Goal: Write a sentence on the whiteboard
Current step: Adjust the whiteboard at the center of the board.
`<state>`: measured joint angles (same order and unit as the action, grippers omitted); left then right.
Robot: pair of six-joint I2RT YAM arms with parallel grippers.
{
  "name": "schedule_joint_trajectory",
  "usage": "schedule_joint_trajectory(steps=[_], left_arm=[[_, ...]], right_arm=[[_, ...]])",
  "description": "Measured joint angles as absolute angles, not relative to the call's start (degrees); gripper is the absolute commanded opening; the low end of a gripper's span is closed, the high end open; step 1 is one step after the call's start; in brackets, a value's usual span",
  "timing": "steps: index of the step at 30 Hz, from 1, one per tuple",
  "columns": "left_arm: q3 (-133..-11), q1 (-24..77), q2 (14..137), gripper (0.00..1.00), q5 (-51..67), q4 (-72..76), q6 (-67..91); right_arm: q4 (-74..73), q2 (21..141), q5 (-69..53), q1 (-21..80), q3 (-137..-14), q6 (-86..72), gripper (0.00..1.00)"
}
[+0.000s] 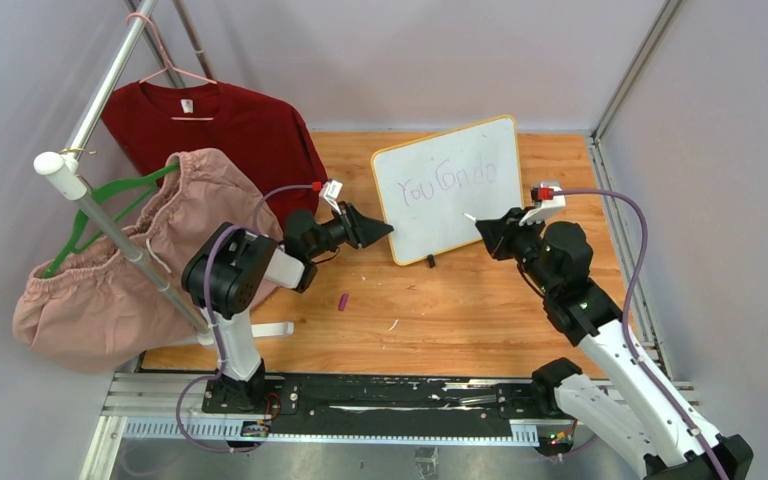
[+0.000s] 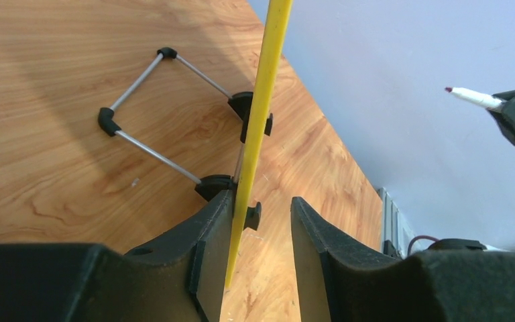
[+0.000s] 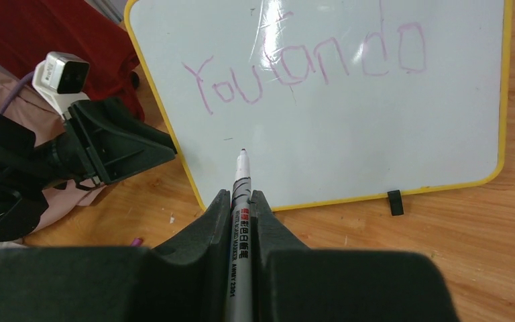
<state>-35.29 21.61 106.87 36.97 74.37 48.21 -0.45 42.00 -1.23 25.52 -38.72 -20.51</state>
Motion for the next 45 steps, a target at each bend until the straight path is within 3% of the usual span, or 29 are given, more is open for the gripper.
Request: schedule_joint_trajectory(steps=[15,23,30,34,37,45], left_arm=[[-35.44,23.18,108.75,0.0,34.87,72.84,45.39],[-33.65,23.14,101.93,0.0,34.33,63.81,38.83],[-33.76,22.57,94.13,0.0,34.46,47.33,29.91],[-33.98,22.5,92.55,0.15,34.3,43.05,27.62],[-34.61,22.31,92.66,0.19,34.26,41.65,27.62],[-34.94,22.41,92.68,0.08,34.28,40.03,27.99]], right_arm=[[-3.27,36.12,-3.51,25.52,-38.06,-20.32,0.0],[-4.25,35.86,-4.49,25.52,-37.19,-20.23,0.0],[-4.25,36.1,-5.06,26.22,-36.73,-20.25,0.0],[-4.08,36.67,-5.15,26.72,-36.56,-20.27,0.0],[-4.1,37.04,-5.17,27.09,-36.53,-20.25,0.0],[-4.67,36.32,-5.06,27.4,-36.56,-19.84,0.0]])
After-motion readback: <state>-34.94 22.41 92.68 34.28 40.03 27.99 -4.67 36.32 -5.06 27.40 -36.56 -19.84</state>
